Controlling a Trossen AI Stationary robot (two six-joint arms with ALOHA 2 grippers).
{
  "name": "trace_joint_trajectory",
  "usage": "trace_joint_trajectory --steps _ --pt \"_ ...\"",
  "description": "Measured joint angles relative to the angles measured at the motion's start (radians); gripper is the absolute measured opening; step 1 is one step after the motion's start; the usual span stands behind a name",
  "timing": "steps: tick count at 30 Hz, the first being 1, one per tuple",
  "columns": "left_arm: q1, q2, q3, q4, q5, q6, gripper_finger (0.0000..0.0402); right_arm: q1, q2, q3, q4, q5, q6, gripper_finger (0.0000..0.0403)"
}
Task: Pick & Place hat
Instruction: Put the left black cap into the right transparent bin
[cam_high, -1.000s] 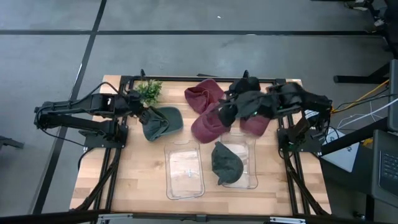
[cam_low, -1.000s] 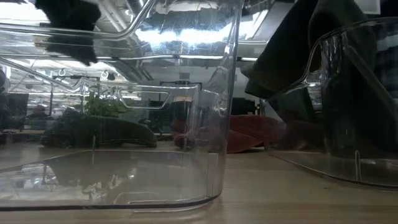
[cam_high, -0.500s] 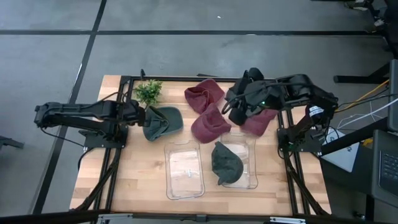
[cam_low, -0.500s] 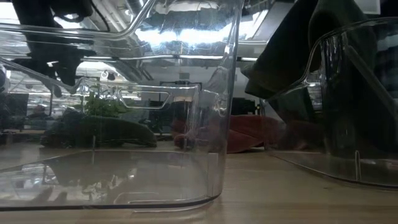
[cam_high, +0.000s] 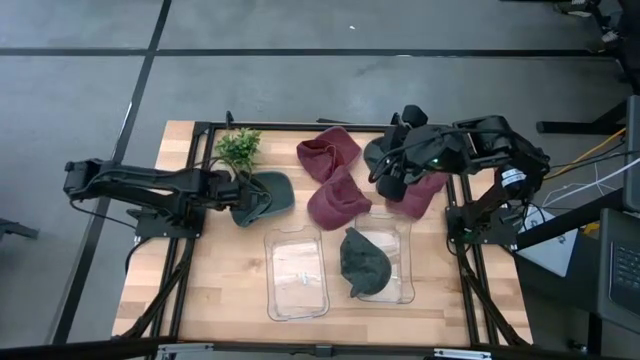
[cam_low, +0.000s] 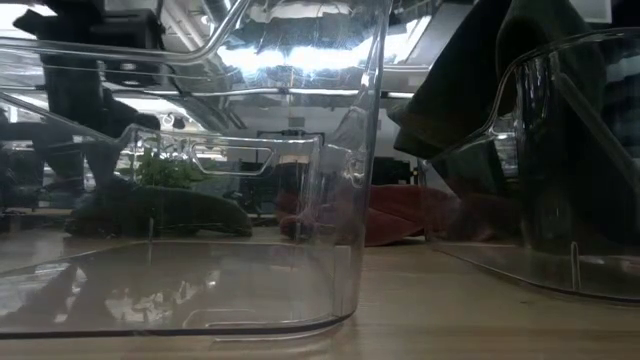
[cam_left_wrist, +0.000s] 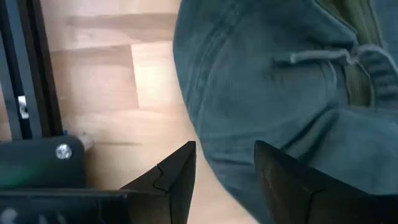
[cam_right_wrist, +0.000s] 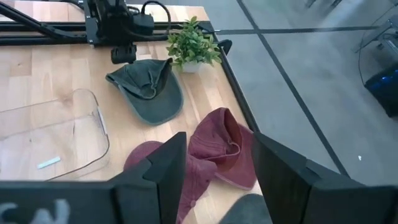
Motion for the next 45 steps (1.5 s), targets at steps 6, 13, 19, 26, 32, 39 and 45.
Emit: trace_joint_trajectory --steps 6,13,19,26,32,39,45 --pt "0.0 0.072 -0.007 0.028 -0.026 0.0 0.0157 0.0 -0.009 0.0 0.0 -0.007 0.0 0.018" --pt "0.004 0.15 -0.036 0.154 -0.042 0.016 0.0157 0.0 -0.009 0.0 0.0 -0.017 0.0 0.018" --pt "0.021 0.223 -0.093 0.187 -0.019 -0.005 0.0157 0.0 -0.009 0.0 0.0 -0.026 0.002 0.018" --pt "0.017 0.238 -0.108 0.2 -0.034 -0.012 0.0129 0.0 -0.009 0.0 0.001 -0.044 0.005 0.018" --pt "0.018 0.22 -0.092 0.197 -0.014 0.011 0.0018 0.0 -0.009 0.0 0.001 -0.043 0.002 0.018" --pt "-0.036 0.223 -0.022 0.202 -0.014 0.053 0.0009 0.0 -0.009 0.0 0.007 -0.042 0.001 0.018" --pt "-0.115 0.221 0.084 0.229 -0.165 0.067 0.0008 0.0 -0.009 0.0 0.012 -0.041 -0.009 0.018"
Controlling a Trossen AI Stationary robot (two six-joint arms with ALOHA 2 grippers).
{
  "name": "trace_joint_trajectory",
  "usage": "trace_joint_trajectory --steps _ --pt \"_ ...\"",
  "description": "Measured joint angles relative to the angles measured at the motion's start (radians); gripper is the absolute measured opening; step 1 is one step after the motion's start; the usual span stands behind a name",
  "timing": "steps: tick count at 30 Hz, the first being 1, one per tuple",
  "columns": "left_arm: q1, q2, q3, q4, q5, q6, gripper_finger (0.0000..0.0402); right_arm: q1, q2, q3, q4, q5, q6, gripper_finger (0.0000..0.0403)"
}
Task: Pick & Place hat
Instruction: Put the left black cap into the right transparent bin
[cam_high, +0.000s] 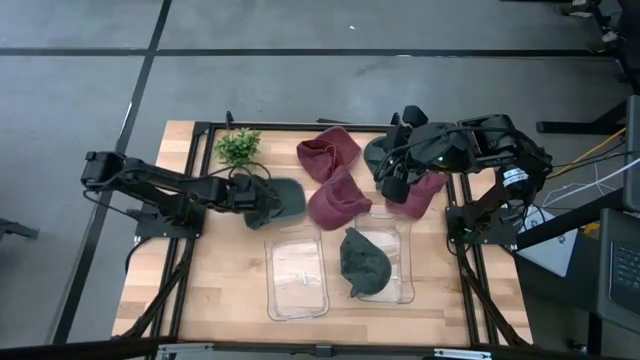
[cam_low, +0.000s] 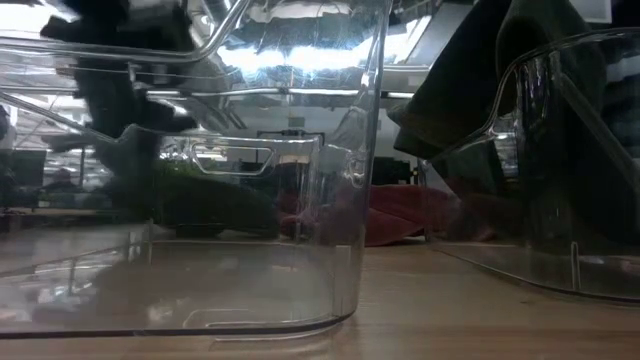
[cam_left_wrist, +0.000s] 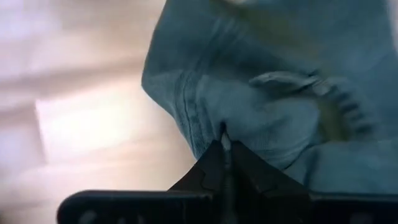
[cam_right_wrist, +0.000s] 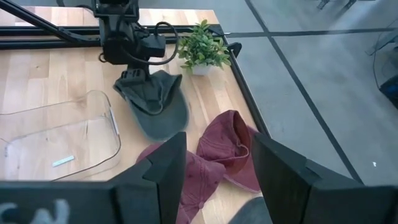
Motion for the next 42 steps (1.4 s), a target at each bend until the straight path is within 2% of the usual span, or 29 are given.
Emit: trace_joint_trajectory --steps 6,12,24,29,32,36,42 --pt "-0.01 -0.001 0.115 -0.003 -0.156 0.103 0.0009 0.0 0.0 0.0 0.03 -0.014 -0.042 0.018" --pt "-0.01 -0.001 0.23 0.001 -0.261 0.346 0.0009 0.0 0.0 0.0 0.034 -0.025 -0.043 0.018" --pt "-0.01 -0.002 0.438 0.035 -0.286 1.017 0.001 0.002 0.008 0.0 0.055 -0.026 -0.105 0.018" --pt "-0.01 -0.002 0.518 0.098 -0.328 1.224 0.001 0.001 0.043 0.0 0.115 -0.063 -0.168 0.0179" --pt "-0.01 -0.003 0.574 0.115 -0.314 1.3 0.001 0.0 0.083 0.0 0.153 -0.08 -0.251 0.0172" --pt "-0.012 -0.003 0.643 0.115 -0.285 1.327 0.001 -0.006 0.128 -0.001 0.196 -0.081 -0.338 0.0152" --pt "-0.029 -0.003 0.695 0.116 -0.211 1.424 0.001 -0.027 0.175 -0.001 0.283 -0.079 -0.388 0.0136"
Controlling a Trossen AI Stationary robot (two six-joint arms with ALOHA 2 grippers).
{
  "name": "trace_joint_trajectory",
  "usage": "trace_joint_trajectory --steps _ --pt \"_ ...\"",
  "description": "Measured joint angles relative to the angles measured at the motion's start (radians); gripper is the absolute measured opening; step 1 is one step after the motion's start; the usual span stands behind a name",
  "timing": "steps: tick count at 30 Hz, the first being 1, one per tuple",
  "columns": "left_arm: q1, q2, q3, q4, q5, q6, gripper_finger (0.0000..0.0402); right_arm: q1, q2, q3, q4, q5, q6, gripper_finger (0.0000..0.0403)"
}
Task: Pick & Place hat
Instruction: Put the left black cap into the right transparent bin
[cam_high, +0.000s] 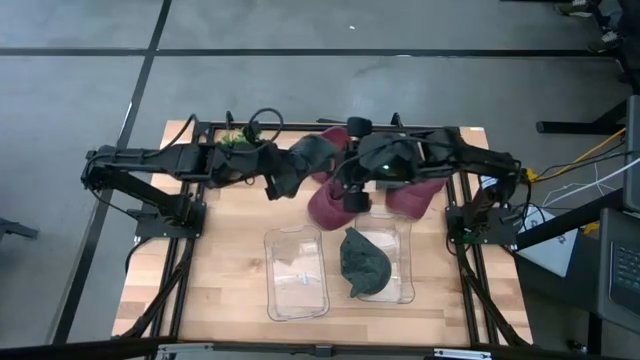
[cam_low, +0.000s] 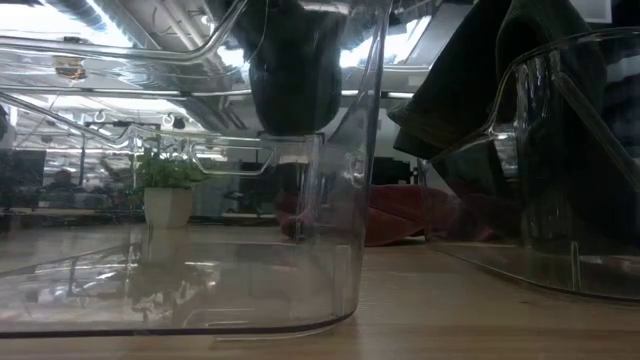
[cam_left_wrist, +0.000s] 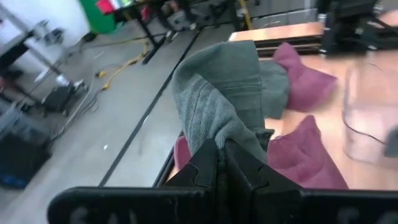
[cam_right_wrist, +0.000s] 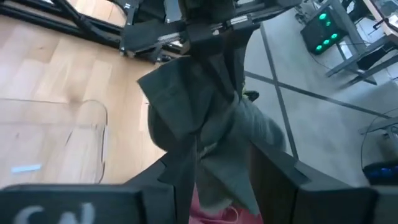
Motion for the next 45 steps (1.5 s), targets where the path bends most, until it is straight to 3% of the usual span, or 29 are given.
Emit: trace_joint_trajectory --steps 6,17,27,33,45 --pt "-0.022 0.0 0.0 -0.021 0.076 0.152 0.001 -0.044 0.038 0.0 0.039 0.0 0.042 0.0136" --pt "-0.042 -0.007 -0.001 -0.026 0.061 0.364 0.001 -0.122 0.122 0.0 0.003 -0.031 0.178 0.0136" --pt "-0.042 -0.007 -0.001 -0.034 0.051 0.425 0.001 -0.171 0.128 0.0 -0.07 -0.07 0.313 0.0136" --pt "-0.042 -0.007 -0.001 -0.033 0.049 0.448 0.001 -0.205 0.142 0.001 -0.101 -0.215 0.346 0.0136" --pt "-0.042 -0.01 -0.001 -0.033 0.024 0.449 0.0011 -0.21 0.149 0.001 -0.051 -0.234 0.319 0.0127"
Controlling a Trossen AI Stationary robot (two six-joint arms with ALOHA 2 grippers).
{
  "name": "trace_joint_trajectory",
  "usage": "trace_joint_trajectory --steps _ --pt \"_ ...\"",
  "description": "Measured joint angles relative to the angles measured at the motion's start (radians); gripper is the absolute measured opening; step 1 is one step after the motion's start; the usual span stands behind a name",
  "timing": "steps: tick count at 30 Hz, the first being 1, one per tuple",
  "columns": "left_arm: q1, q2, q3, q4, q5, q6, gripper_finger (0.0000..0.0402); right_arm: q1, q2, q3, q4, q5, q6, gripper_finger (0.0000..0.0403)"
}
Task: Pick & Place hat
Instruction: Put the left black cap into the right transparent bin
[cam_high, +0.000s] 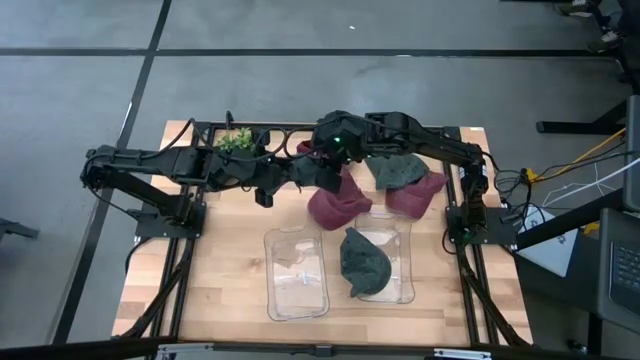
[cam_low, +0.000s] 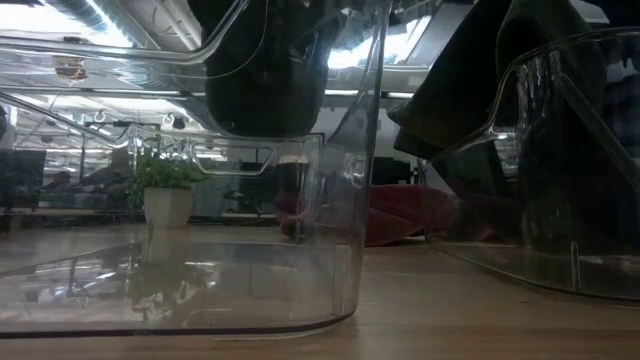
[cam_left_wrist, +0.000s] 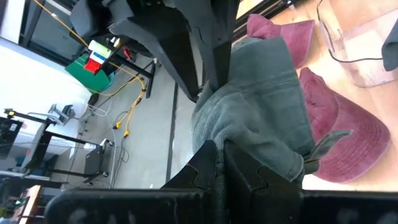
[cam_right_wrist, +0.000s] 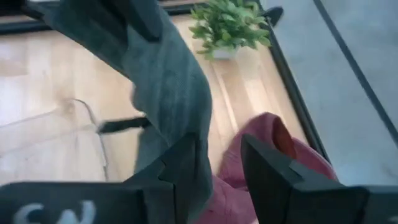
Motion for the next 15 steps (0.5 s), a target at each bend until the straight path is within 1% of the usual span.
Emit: trace_joint_trajectory --steps 2,4,5,7,8,9,13,15 --pt "0.0 0.0 0.0 0.0 0.0 0.0 0.0011 -0.001 0.0 0.0 0.009 -0.049 0.0 0.0118" --pt "0.0 0.0 0.0 0.0 0.0 0.0 0.0011 -0.003 0.0 0.0 0.012 -0.1 0.004 0.0099" --pt "0.0 0.0 0.0 0.0 -0.001 0.0 0.0011 -0.003 0.0 0.0 0.012 -0.107 0.013 0.0083" --pt "0.0 0.0 0.0 0.0 -0.008 -0.003 0.0011 -0.002 0.0 0.0 0.013 -0.106 0.025 0.0033" --pt "0.0 0.0 0.0 0.0 -0.013 -0.008 0.0012 -0.002 0.0 0.0 0.015 -0.103 0.026 0.0017" --pt "0.0 0.0 0.0 0.0 -0.021 -0.015 0.0014 -0.002 0.0 0.0 0.018 -0.087 0.028 0.0012" --pt "0.0 0.0 0.0 -0.004 -0.038 -0.078 0.003 0.006 -0.007 0.0 0.022 0.032 0.038 0.0005" --pt "0.0 0.0 0.0 -0.003 -0.068 -0.109 0.0041 0.008 -0.013 0.0 0.022 0.074 0.05 0.0004"
